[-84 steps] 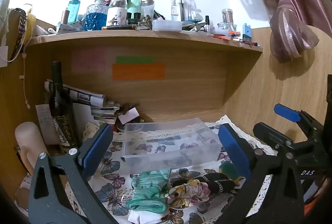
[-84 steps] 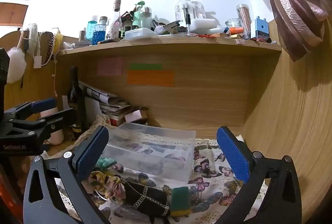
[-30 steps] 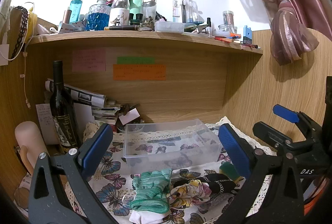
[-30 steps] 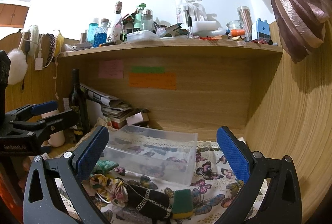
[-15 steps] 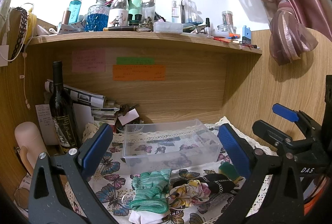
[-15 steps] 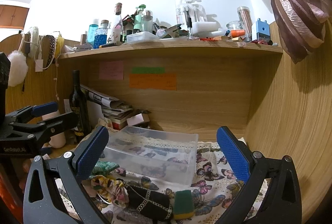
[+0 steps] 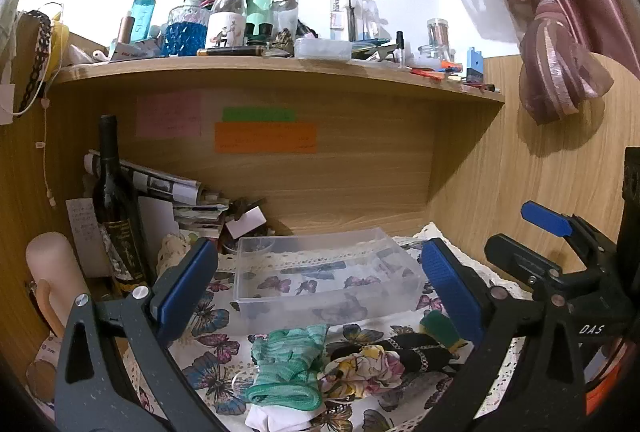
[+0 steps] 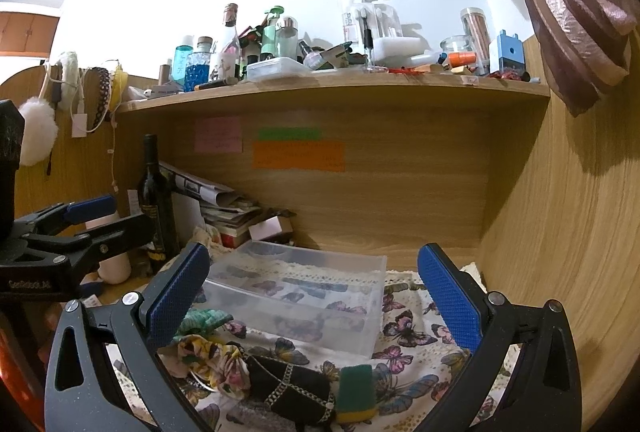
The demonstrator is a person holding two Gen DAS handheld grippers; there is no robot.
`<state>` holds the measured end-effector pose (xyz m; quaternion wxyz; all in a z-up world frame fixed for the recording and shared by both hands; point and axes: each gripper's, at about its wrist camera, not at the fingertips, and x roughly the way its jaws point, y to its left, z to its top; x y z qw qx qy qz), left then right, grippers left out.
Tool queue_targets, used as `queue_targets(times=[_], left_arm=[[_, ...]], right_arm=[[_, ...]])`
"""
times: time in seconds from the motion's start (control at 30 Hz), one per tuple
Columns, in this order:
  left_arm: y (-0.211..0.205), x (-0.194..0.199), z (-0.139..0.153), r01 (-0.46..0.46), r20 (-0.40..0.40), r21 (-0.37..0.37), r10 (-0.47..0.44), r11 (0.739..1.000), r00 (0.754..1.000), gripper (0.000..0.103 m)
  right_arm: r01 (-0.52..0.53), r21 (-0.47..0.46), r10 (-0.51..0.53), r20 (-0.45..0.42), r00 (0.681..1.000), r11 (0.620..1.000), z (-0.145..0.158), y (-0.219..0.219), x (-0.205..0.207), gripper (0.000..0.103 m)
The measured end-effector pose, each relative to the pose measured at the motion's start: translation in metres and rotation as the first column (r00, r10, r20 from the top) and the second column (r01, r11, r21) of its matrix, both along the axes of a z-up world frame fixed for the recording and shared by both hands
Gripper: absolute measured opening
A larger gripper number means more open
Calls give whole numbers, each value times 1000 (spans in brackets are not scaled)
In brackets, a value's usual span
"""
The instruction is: Organize soft objects
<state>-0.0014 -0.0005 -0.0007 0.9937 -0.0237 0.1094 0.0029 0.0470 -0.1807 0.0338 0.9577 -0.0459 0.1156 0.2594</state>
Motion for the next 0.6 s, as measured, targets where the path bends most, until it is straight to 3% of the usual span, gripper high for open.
queue_targets(times=[0.2,0.47,0.57,0.6], left_arm=[[8,12,-10,23,-60,-28,-24,999,998,103],[30,31,-47,-22,-188,-25,17,999,982,102],[37,40,-62,-34,-257,-26,26,999,966,83],[39,44,-67,-33,-285,-28,24,999,958,81]], right_arm=[[28,-34,-29,-29,999,999,-11,-2,10,103],[65,-97,-80,-157,984,993,-45,-22,35,103],[83,-111,-103,-195,975,990,-54,-29,42,103],[84,-115,-107,-208,972,990,-57,-31,43,103]])
